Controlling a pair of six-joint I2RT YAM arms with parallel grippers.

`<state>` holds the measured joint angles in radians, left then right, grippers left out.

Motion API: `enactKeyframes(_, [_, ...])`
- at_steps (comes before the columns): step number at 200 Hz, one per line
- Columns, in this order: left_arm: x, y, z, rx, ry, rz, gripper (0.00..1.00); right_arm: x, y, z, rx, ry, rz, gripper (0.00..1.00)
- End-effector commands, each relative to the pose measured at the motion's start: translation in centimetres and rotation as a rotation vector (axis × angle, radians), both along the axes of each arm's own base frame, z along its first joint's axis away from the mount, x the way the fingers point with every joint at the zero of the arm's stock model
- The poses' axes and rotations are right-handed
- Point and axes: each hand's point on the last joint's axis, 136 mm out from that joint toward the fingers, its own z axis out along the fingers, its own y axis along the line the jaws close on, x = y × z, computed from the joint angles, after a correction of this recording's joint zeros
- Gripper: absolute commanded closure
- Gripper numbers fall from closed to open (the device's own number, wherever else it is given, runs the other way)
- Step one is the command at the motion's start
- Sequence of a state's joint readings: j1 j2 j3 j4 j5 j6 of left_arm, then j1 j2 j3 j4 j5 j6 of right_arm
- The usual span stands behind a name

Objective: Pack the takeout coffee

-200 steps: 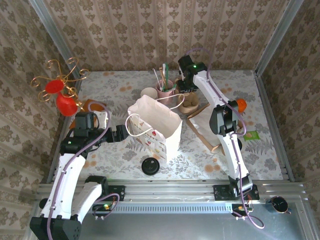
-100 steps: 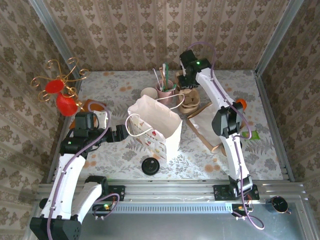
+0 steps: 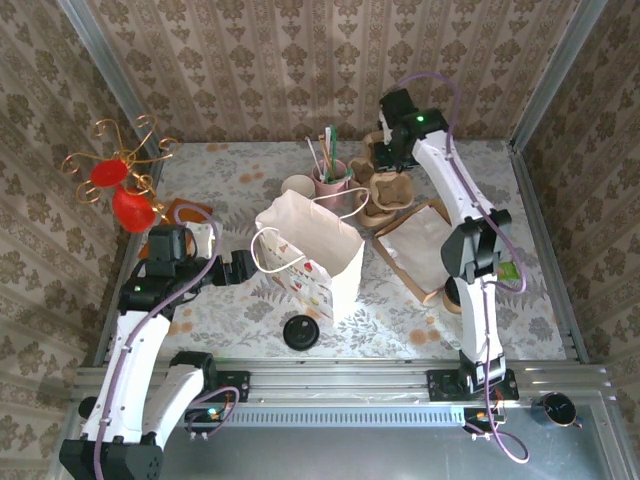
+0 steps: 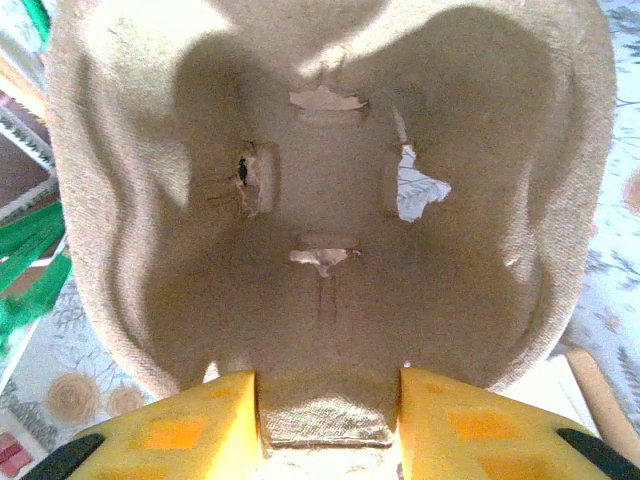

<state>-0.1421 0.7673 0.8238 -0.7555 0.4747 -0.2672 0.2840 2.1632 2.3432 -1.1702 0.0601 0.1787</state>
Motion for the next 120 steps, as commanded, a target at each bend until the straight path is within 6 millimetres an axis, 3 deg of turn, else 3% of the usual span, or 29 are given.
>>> enactKeyframes(1, [-0.3, -0.2, 0.0, -0.005, -0.025, -0.024, 0.0, -2.0, -0.6, 5.0, 0.066, -0.09, -0.013, 0.62])
enactKeyframes(78, [-0.6, -0.5, 0.6, -0.027, -0.058, -0.036, 0.0, -9.8, -4.7, 9.8, 0.182, -0.213, -0.085, 0.62])
enactKeyframes(120, [-0.9, -0.4, 1.2, -0.056, -0.066, -0.012, 0.0, -13.2, -5.6, 13.0, 0.229, -0.295, -0.092, 0.62])
